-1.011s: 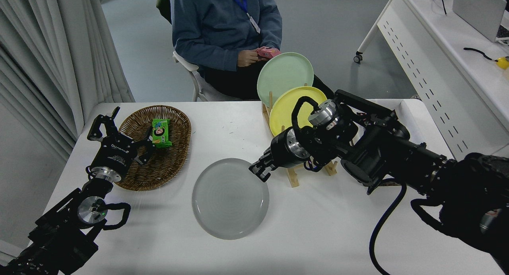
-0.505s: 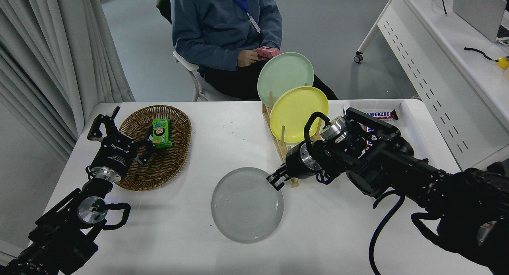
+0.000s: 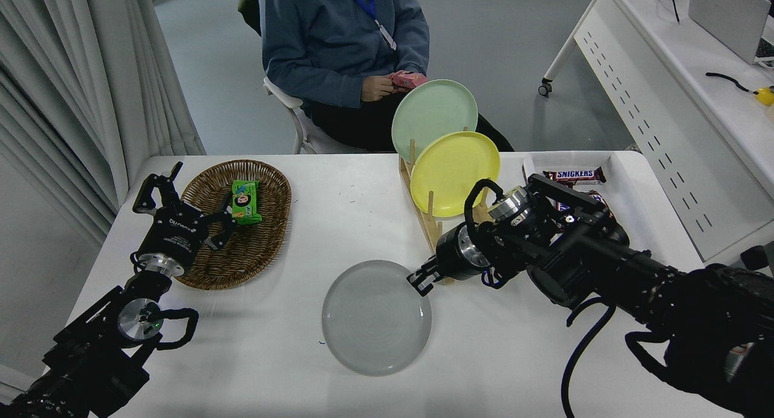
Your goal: Place the plate on the table
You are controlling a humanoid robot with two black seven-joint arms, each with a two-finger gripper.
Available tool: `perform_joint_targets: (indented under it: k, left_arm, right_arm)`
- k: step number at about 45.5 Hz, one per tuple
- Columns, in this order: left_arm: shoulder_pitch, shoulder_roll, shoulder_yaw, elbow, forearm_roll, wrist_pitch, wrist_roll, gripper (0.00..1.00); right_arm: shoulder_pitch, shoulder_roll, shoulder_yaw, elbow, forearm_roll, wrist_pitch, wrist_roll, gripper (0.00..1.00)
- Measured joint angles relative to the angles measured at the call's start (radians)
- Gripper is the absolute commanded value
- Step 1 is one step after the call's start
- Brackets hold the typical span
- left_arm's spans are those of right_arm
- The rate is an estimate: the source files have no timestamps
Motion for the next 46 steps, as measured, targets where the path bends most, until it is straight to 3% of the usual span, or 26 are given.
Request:
perform_joint_targets:
  k: [46]
  left_arm:
    - [0.000,0.000,0.000,-0.001,0.000,0.001,0.000,1.00]
  right_arm:
    - [-0.052,0.000,-0.009,0.017,-0.001,0.000,0.001,0.00]
